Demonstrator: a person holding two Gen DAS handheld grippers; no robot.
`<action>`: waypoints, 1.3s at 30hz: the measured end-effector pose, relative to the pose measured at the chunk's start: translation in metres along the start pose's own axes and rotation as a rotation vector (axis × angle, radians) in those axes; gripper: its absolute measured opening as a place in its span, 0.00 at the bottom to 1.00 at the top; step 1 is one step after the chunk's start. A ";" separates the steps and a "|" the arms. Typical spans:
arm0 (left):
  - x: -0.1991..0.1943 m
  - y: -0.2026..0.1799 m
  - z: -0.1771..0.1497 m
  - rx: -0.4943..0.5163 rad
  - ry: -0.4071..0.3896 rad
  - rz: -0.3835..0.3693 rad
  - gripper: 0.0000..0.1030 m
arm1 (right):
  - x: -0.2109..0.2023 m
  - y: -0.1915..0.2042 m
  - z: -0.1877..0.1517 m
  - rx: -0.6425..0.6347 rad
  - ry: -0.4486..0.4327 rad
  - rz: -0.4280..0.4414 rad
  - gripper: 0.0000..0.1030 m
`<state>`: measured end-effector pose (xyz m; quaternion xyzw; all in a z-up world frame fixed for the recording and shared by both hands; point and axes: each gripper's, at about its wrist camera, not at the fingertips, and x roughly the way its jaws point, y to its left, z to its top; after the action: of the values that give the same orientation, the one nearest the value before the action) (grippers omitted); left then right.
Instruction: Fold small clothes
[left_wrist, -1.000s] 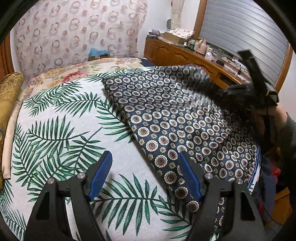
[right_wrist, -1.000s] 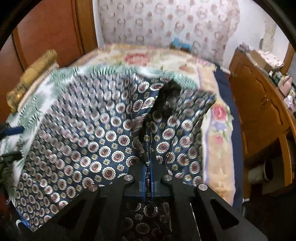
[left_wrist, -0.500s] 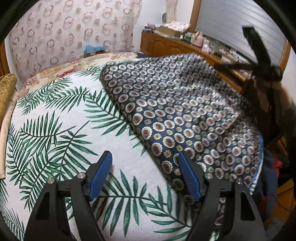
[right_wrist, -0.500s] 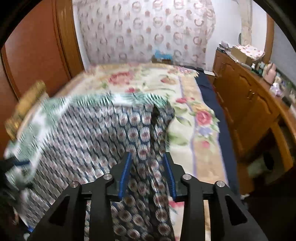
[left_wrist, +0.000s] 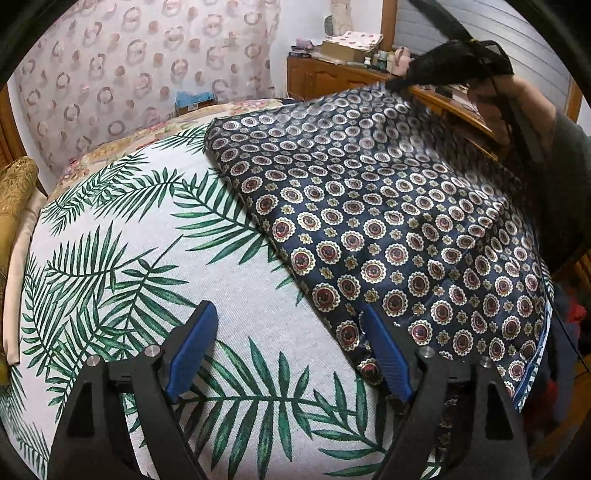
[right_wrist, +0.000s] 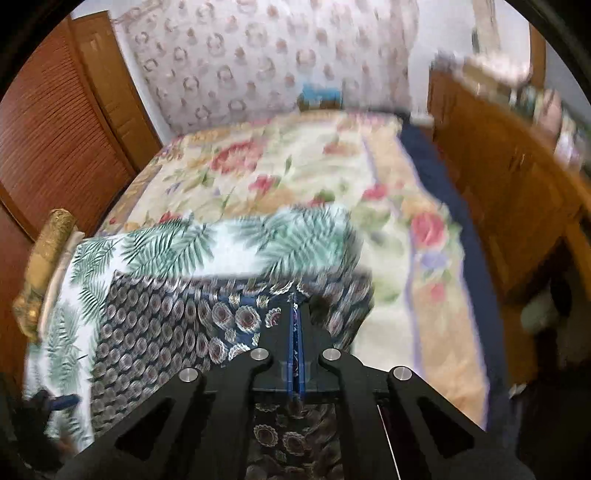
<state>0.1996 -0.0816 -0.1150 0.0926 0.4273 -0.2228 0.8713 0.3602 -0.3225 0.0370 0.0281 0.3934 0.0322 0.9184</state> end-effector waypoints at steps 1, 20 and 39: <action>0.000 0.000 0.000 0.000 0.001 0.000 0.81 | -0.006 0.000 0.000 -0.002 -0.045 -0.038 0.01; -0.022 -0.010 -0.011 -0.013 -0.023 -0.074 0.81 | -0.098 -0.005 -0.107 -0.139 0.008 -0.024 0.48; -0.050 -0.035 -0.054 -0.059 0.004 -0.217 0.47 | -0.130 -0.027 -0.178 -0.054 -0.018 -0.032 0.05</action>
<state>0.1184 -0.0783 -0.1085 0.0208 0.4429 -0.3029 0.8436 0.1430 -0.3552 0.0061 -0.0026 0.3846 0.0280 0.9227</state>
